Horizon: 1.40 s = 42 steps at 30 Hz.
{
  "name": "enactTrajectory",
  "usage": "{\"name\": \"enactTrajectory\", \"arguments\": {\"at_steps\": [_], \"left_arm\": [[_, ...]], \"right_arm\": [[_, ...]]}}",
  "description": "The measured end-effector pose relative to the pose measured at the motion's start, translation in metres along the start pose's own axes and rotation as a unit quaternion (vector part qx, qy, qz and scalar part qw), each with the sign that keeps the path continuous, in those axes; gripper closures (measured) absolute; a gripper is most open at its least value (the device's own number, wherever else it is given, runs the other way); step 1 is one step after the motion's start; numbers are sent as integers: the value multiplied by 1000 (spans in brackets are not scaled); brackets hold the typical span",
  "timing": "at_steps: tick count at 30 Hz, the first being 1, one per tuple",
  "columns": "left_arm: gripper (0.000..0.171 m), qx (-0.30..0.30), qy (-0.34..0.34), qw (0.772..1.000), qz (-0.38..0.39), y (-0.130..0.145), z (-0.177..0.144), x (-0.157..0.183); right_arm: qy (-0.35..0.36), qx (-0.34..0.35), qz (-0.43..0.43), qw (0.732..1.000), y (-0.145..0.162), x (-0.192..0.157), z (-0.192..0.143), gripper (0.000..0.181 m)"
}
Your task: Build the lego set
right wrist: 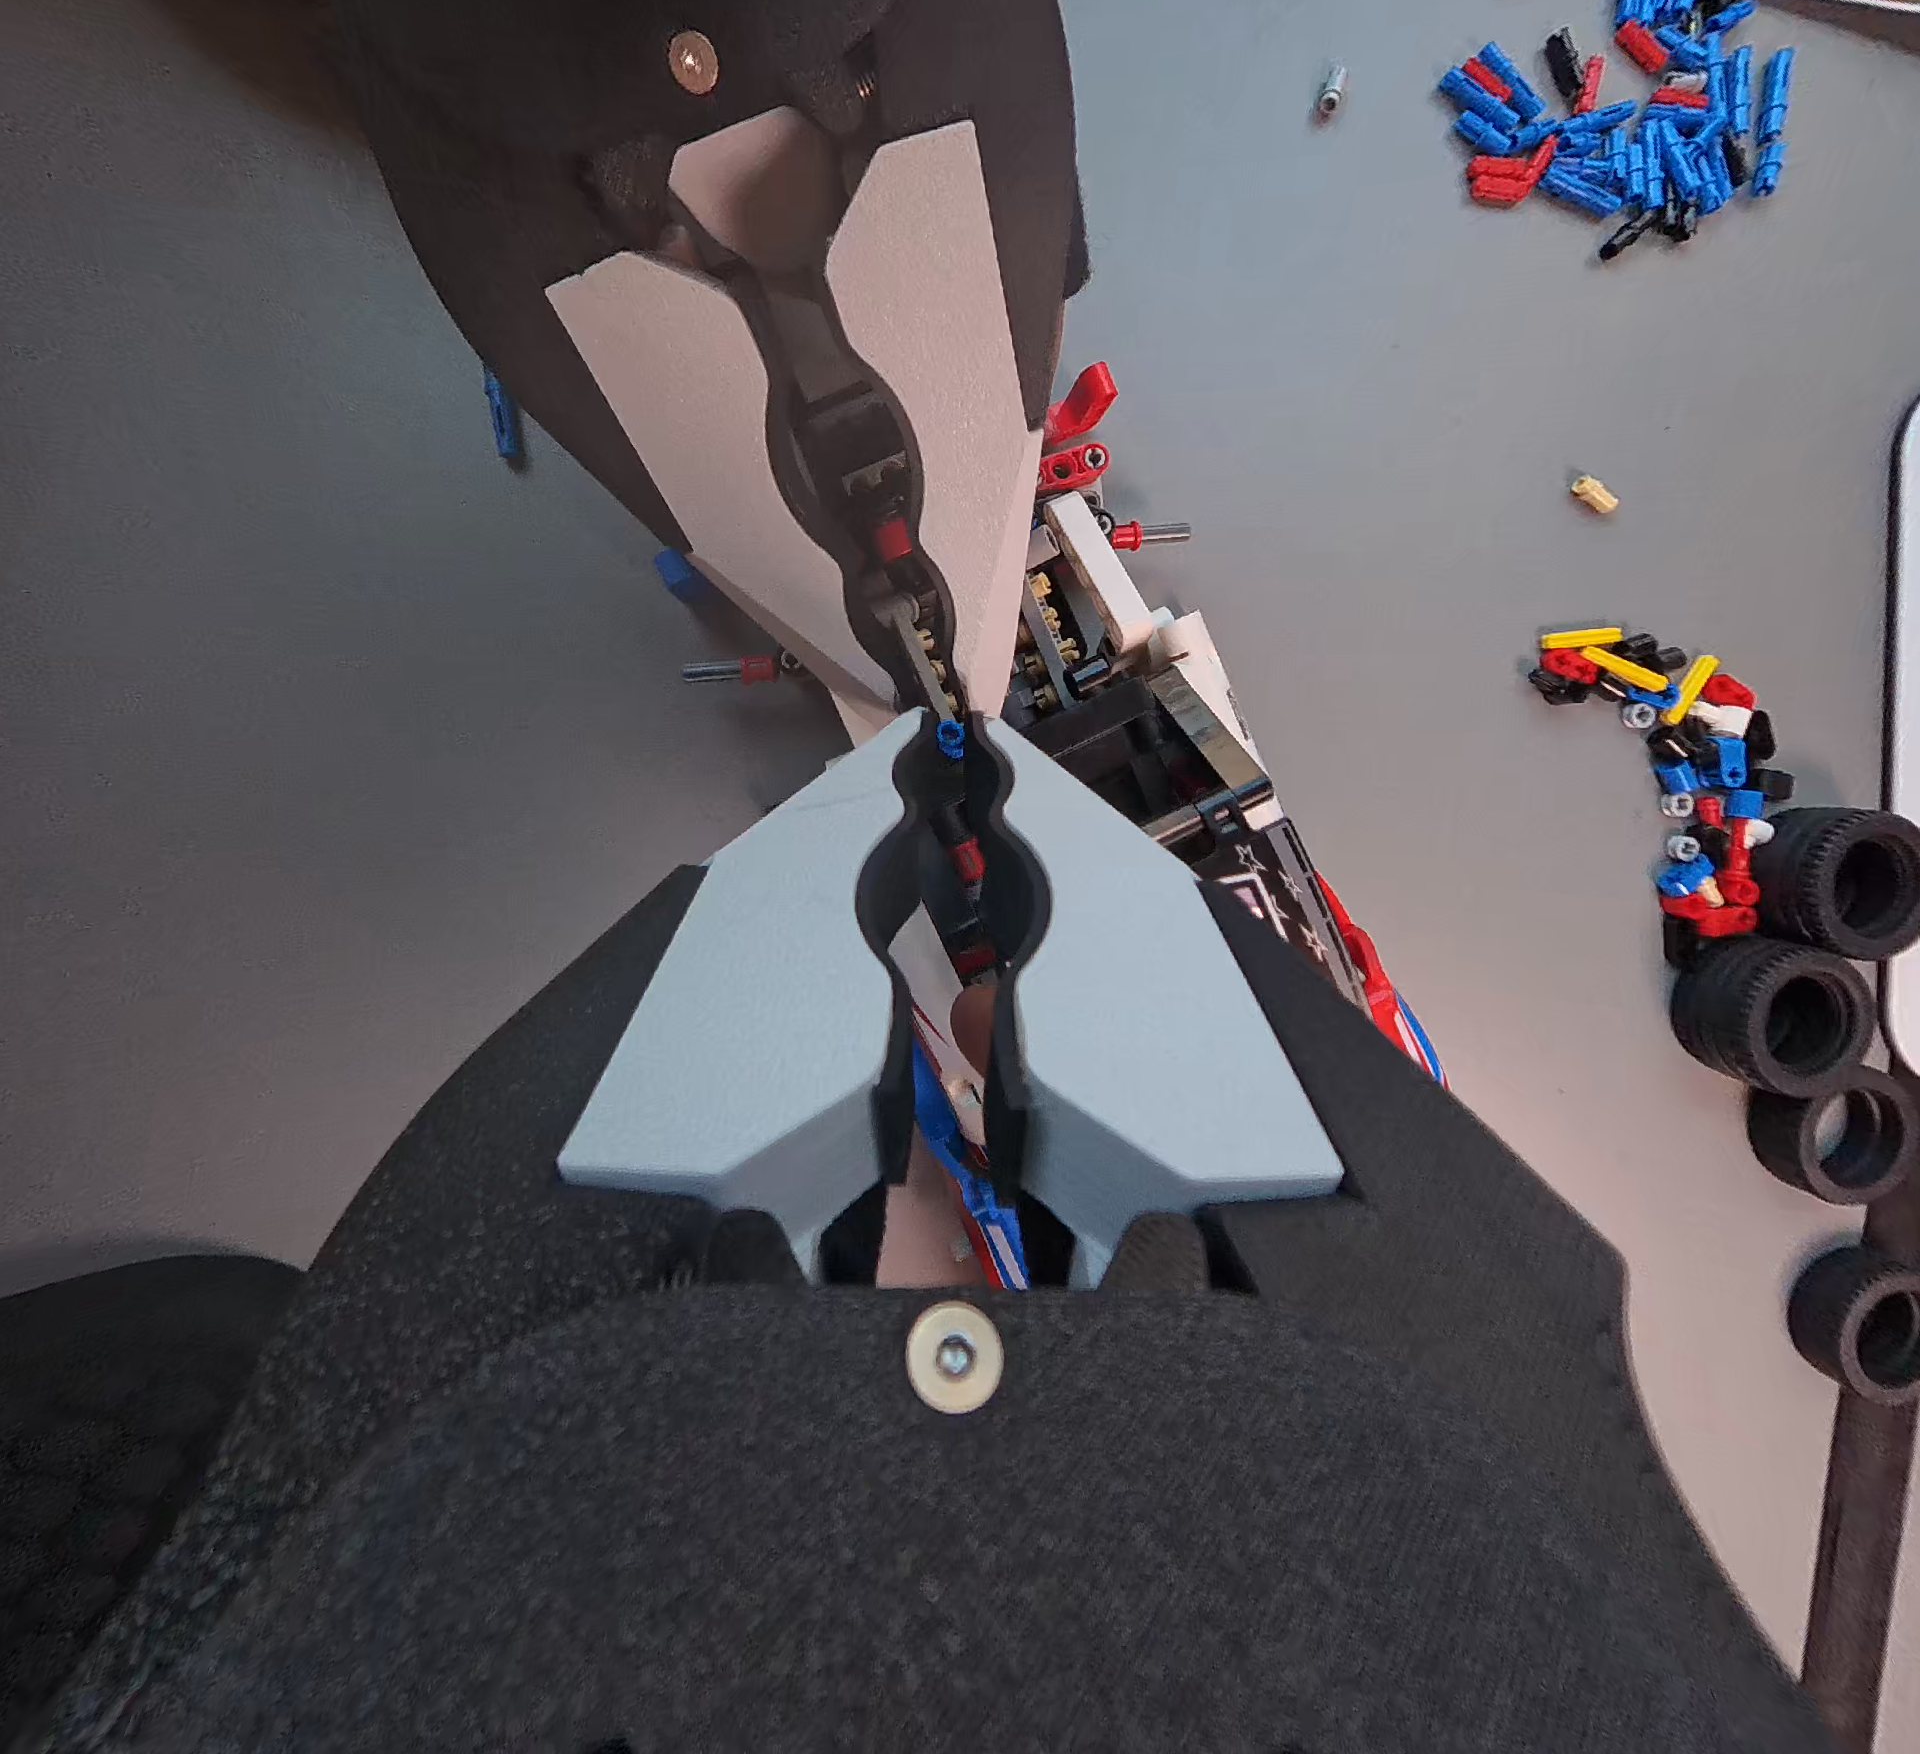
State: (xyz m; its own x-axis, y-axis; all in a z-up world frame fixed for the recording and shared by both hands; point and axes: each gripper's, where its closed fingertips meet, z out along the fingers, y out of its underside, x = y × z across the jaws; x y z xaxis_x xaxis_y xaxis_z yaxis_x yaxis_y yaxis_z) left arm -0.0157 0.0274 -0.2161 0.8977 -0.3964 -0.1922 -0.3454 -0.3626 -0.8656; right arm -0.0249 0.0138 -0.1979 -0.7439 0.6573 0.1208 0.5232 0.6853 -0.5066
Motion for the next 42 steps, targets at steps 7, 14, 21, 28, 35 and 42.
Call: {"name": "enactTrajectory", "arguments": {"at_steps": [7, 14, 21, 28, 35, 42], "left_arm": [[167, 6, -6, 1000, 8, 0, 0, -2], [167, 2, 2, 1000, -2, 1, 0, -3], [167, -10, 21, 999, -37, 1, 0, -3], [167, -5, 10, 999, -35, 1, 1, -4], [167, 1, 13, 999, -45, 0, 2, -4], [167, 2, 19, 998, -53, 0, 2, -4]], "right_arm": [[-3, 9, 42, 999, 0, 2, 0, 179], [59, 47, 157, 985, -1, 7, 1, 180], [99, 87, 217, 967, 0, 8, 0, 180], [130, 74, 204, 968, 0, 10, 2, 180], [149, 92, 195, 965, 1, 11, 1, 179], [176, 206, 268, 925, 5, 9, -5, 180]]}}
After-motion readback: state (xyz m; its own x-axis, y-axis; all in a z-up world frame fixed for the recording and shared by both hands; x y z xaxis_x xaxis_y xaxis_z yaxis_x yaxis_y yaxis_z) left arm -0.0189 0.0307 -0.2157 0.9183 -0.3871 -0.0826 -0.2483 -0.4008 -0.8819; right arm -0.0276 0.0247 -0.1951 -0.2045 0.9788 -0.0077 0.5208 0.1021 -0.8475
